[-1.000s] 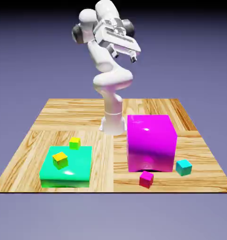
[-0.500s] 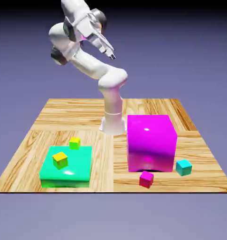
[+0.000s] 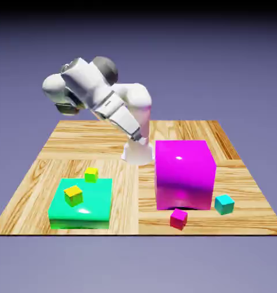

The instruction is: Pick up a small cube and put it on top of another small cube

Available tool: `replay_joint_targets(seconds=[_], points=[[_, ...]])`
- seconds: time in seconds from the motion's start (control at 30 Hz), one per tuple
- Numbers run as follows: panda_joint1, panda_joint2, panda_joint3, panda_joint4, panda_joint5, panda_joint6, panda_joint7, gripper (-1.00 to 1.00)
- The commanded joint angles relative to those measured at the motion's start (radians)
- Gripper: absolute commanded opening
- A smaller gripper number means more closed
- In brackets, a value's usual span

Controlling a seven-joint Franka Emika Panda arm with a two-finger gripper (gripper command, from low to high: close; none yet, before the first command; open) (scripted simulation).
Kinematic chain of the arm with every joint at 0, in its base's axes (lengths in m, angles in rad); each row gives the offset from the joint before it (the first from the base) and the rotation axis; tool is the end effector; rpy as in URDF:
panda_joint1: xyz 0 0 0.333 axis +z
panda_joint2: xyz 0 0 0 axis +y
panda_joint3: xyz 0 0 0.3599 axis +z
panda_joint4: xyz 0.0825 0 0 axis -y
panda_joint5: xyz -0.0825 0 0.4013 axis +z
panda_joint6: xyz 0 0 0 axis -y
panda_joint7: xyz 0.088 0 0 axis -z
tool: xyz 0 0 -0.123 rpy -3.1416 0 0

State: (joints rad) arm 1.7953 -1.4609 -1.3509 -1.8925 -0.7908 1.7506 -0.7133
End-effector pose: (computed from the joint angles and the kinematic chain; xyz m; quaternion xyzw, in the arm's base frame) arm 0.6017 -0.0676 0.4064 -0.7528 -0.5630 -0.1874 0.2850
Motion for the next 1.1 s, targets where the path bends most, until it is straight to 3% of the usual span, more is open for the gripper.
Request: replay_joint_targets(seconds=[0.0,0.33,0.43,0.47,0.6,1.07], points=[[0.036,-0.018,-0.027,0.019,-0.016,-0.026,-0.030,0.00],[0.399,-0.199,-0.302,0.205,-0.177,-0.288,-0.325,0.00],[0.390,-0.272,-0.406,0.136,-0.263,-0.208,-0.329,0.00],[0.390,-0.272,-0.406,0.136,-0.263,-0.208,-0.329,-1.00],[0.398,-0.209,-0.299,0.217,-0.175,-0.304,-0.320,-1.00],[-0.109,-0.186,0.163,0.250,0.083,-0.334,0.229,-1.00]])
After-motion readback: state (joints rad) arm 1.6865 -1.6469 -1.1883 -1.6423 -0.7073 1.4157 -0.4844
